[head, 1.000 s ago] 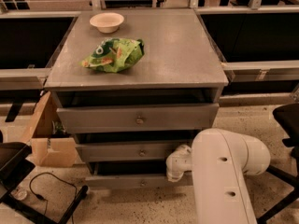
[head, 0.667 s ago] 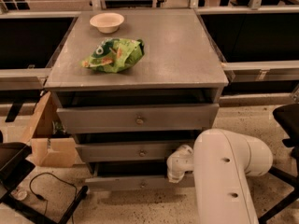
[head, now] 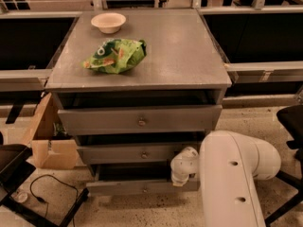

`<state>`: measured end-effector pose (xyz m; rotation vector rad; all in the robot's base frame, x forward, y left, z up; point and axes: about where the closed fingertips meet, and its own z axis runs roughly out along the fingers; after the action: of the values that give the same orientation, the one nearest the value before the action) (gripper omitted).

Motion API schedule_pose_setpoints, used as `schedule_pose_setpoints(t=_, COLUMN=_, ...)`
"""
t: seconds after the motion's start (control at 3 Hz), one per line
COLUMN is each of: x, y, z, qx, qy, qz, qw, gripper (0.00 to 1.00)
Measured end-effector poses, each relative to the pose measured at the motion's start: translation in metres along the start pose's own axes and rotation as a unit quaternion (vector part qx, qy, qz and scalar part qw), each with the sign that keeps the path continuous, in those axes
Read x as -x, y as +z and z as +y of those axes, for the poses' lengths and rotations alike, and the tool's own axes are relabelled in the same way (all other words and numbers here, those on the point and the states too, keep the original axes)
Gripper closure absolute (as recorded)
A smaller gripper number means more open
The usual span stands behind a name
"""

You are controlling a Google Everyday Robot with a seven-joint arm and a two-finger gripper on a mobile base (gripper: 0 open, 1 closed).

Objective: Open bottom drawer

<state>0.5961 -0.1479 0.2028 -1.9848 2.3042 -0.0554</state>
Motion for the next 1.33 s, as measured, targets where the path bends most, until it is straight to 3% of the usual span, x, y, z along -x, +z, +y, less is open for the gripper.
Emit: schedule_pose_setpoints(t=1.33, x=-0.013, y=-0.009, z=0.02, qx=0.021, qy=0.03, qz=0.009, qw=0.9993, gripper=1.0)
